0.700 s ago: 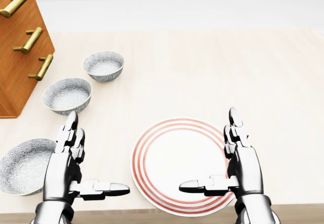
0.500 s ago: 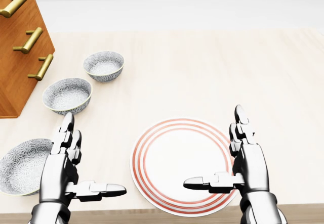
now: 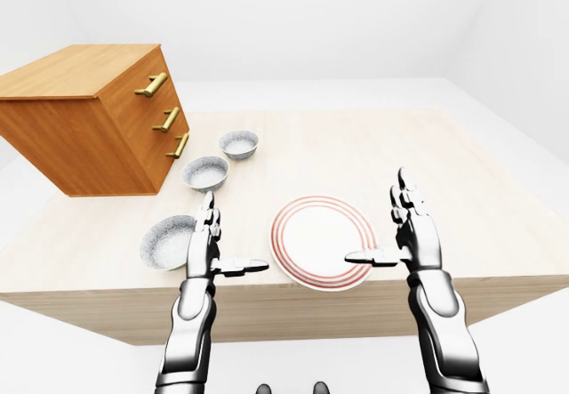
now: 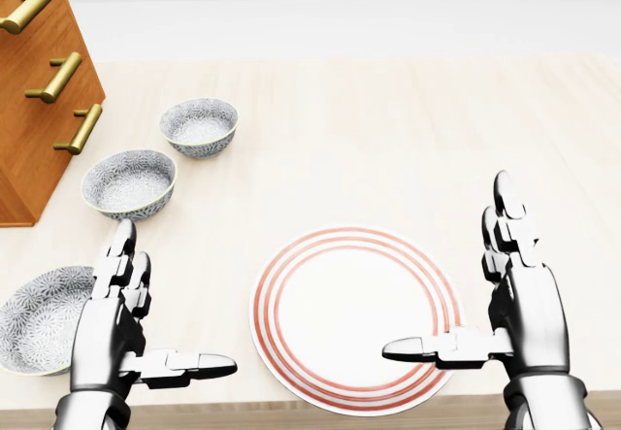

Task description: Put the bowl in the middle on the plate.

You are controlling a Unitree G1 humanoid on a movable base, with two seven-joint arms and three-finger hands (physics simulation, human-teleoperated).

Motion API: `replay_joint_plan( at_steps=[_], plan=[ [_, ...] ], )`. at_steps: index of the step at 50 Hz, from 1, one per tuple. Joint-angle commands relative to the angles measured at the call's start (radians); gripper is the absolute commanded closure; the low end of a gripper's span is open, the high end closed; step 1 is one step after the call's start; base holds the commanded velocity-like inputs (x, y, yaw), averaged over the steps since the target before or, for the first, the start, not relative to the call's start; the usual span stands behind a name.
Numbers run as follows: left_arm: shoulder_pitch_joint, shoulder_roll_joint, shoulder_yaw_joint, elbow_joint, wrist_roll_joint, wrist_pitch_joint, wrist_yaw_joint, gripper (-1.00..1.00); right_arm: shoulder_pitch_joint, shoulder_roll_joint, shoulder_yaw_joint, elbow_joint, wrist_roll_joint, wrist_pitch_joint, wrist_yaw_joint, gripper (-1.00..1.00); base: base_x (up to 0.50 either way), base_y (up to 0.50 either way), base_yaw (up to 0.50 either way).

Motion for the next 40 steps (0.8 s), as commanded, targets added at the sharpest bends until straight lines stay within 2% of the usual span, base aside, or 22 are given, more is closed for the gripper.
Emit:
replay_joint_plan(
  at_steps=[1,13,15,16,21,27,32,33,36,38,40],
  plan=[
    [0.0,0.001,0.0,0.001,0.0,0.0,0.0,-1.0,0.054,-0.026,-0.081,-0.117,-0.072,0.0,0.061,-1.0,0.0,0.0,0.0],
    [0.004,-0.001,-0.003,-0.015,0.009,0.012,0.004,-1.0,0.093,-0.031,-0.312,-0.258,-0.041,0.0,0.214,-1.0,0.0,0.0,0.0],
    [0.009,-0.002,-0.005,-0.029,0.009,0.021,0.004,-1.0,0.091,-0.048,-0.353,-0.279,-0.057,0.0,0.252,-1.0,0.0,0.0,0.0],
    [0.012,-0.002,-0.006,-0.037,0.01,0.026,0.005,-1.0,0.072,-0.066,-0.425,-0.309,-0.008,0.0,0.278,-1.0,0.0,0.0,0.0],
    [0.014,-0.003,-0.007,-0.041,0.011,0.03,0.005,-1.0,0.067,-0.103,-0.553,-0.302,0.011,0.0,0.352,-1.0,0.0,0.0,0.0],
    [0.011,-0.002,-0.003,-0.023,0.011,0.016,0.004,-1.0,0.08,-0.102,-0.612,-0.266,-0.01,0.0,0.388,-1.0,0.0,0.0,0.0],
    [0.012,-0.002,-0.005,-0.023,0.013,0.016,0.004,-1.0,0.077,-0.111,-0.638,-0.244,-0.016,0.0,0.405,-1.0,0.0,0.0,0.0],
    [0.009,-0.001,-0.005,-0.017,0.016,0.011,0.004,-1.0,0.066,-0.12,-0.664,-0.267,0.011,0.0,0.406,-1.0,0.0,0.0,0.0],
    [0.008,-0.001,-0.004,-0.013,0.017,0.008,0.005,-1.0,0.065,-0.126,-0.671,-0.297,0.013,0.0,0.417,-1.0,0.0,0.0,0.0],
    [0.011,-0.001,-0.004,-0.019,0.019,0.011,0.006,-1.0,0.048,-0.179,-0.736,-0.31,0.023,0.0,0.449,-1.0,0.0,0.0,0.0],
    [0.012,-0.001,-0.005,-0.018,0.019,0.01,0.006,-1.0,0.048,-0.198,-0.781,-0.298,0.031,0.0,0.472,-1.0,0.0,0.0,0.0]
  ],
)
